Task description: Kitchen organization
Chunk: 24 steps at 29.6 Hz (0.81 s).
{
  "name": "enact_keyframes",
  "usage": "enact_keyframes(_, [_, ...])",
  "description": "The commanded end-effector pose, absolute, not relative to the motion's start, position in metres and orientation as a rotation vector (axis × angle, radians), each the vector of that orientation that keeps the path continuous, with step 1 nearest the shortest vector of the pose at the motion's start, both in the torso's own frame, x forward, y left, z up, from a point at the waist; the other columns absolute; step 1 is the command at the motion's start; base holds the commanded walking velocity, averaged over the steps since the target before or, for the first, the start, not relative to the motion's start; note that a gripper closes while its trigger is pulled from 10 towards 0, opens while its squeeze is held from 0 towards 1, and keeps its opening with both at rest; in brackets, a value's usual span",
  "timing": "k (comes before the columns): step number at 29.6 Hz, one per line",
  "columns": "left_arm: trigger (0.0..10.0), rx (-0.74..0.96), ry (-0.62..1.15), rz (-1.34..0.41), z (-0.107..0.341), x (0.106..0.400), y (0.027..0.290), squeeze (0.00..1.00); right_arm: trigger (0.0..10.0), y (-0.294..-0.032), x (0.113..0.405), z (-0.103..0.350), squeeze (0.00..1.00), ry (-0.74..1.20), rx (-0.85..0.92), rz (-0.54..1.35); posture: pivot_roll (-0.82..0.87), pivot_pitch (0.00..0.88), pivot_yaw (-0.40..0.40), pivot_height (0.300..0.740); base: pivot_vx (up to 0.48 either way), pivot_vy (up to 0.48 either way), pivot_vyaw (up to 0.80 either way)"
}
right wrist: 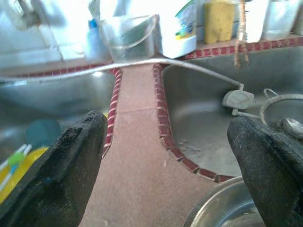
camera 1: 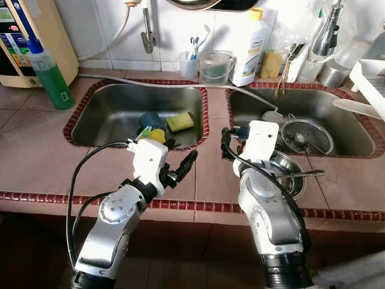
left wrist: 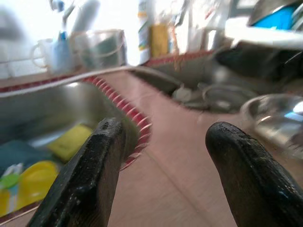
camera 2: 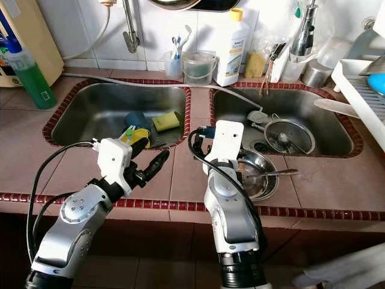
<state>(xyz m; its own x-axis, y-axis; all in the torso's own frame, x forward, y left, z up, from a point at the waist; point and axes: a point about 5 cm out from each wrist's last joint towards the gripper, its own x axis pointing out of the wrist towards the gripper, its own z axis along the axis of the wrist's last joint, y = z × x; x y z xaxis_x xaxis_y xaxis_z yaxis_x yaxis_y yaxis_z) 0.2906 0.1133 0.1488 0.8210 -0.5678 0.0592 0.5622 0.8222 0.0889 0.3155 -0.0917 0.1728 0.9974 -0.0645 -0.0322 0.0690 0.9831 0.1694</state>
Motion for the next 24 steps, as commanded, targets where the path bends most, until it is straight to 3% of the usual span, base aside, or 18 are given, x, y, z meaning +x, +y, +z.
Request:
enact_keyframes(1, [10.0,0.086,-0.1,-0.6,0.153,0.294,0.117,0.0,10.0,-0.076,0.305,0.162,0.0,0.096,0.303,-0.074,-0.17,0.06,-0.005,0.74,0.0,0.0,0.0])
enact_keyframes(24, [10.0,0.098,-0.139,-0.621,0.161,0.3,0.114,0.0,10.0,-0.077,0.312,0.127,0.0,0.271,0.436,-0.125,-0.15,0.061,0.001,0.74,0.0,0.0,0.0])
